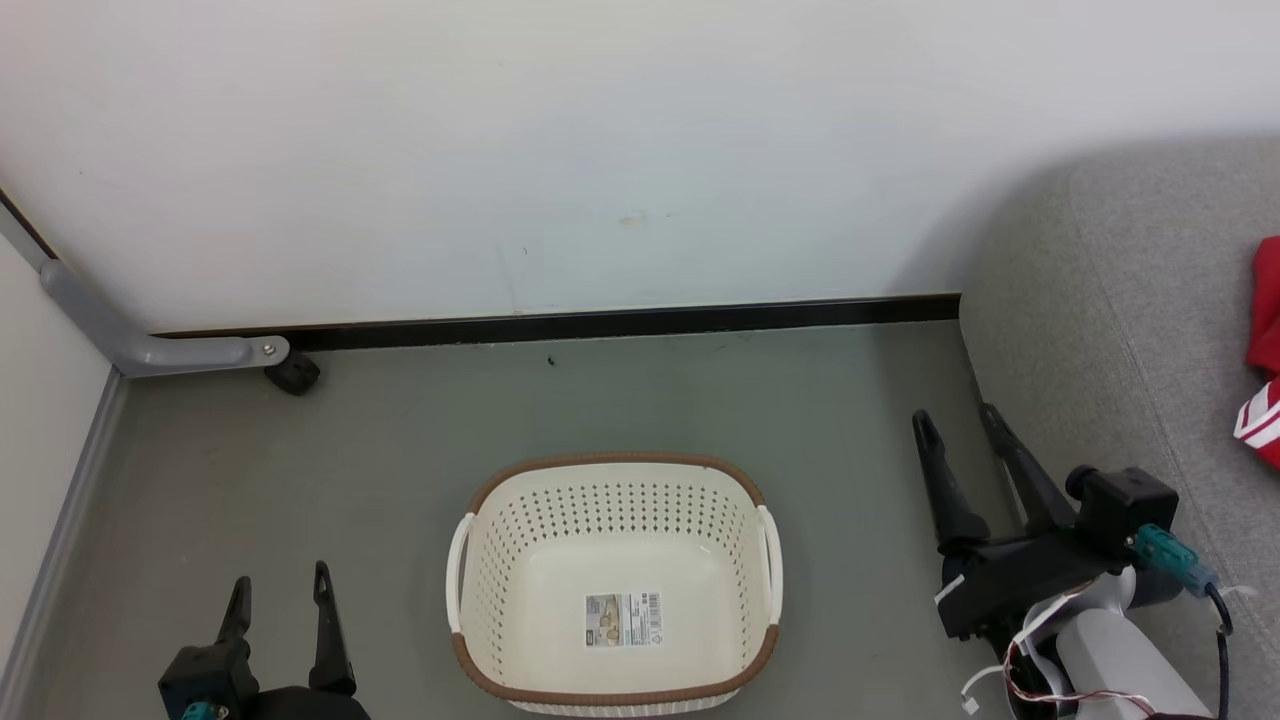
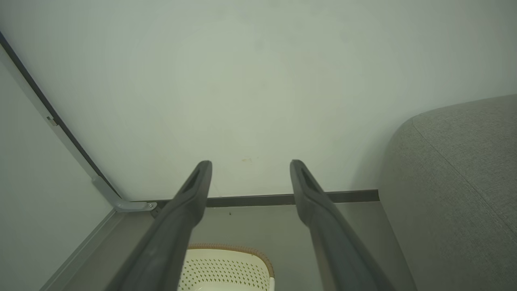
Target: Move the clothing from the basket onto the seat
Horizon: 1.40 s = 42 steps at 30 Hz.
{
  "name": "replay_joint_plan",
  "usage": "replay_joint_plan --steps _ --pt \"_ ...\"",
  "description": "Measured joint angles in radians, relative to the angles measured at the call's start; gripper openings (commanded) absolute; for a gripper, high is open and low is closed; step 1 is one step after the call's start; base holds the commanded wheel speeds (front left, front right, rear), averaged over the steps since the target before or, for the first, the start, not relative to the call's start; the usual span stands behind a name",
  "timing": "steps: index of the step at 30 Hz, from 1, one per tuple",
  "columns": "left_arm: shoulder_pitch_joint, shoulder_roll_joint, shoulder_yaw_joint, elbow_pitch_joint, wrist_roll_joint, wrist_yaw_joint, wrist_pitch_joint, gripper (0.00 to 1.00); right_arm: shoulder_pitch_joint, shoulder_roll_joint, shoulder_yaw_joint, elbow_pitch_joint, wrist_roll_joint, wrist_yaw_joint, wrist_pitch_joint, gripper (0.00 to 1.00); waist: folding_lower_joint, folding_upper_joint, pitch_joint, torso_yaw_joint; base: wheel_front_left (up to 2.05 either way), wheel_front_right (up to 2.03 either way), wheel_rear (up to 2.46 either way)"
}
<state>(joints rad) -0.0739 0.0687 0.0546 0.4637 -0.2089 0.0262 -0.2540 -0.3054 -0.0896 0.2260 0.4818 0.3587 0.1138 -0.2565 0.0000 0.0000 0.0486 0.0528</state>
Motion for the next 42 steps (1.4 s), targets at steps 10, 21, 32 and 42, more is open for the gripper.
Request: replay_joint_plan --steps 10,21,32,42 --pt "0.006 -0.007 0.000 -0.030 0.001 -0.010 0.000 1.00 0.035 0.008 -0.001 -0.016 -0.044 -0.035 0.000 1.00 -0.0001 0.0000 -0.002 0.003 0.00 0.00 0.00" --pt "0.024 -0.009 0.001 -0.049 0.013 -0.027 0.000 1.00 0.069 0.008 0.006 -0.009 -0.097 -0.071 0.000 1.00 0.0000 0.0000 -0.018 0.002 0.00 0.00 0.00" --pt "0.046 -0.010 0.002 -0.056 0.026 -0.036 0.000 1.00 0.092 0.008 -0.003 -0.006 -0.101 -0.088 0.000 1.00 -0.0001 0.0000 -0.033 0.000 0.00 0.00 0.00" --pt "0.063 -0.012 0.008 -0.061 0.027 -0.053 0.000 1.00 0.094 0.011 -0.007 -0.017 -0.108 -0.097 0.000 1.00 0.0000 0.0000 -0.038 -0.005 0.00 0.00 0.00"
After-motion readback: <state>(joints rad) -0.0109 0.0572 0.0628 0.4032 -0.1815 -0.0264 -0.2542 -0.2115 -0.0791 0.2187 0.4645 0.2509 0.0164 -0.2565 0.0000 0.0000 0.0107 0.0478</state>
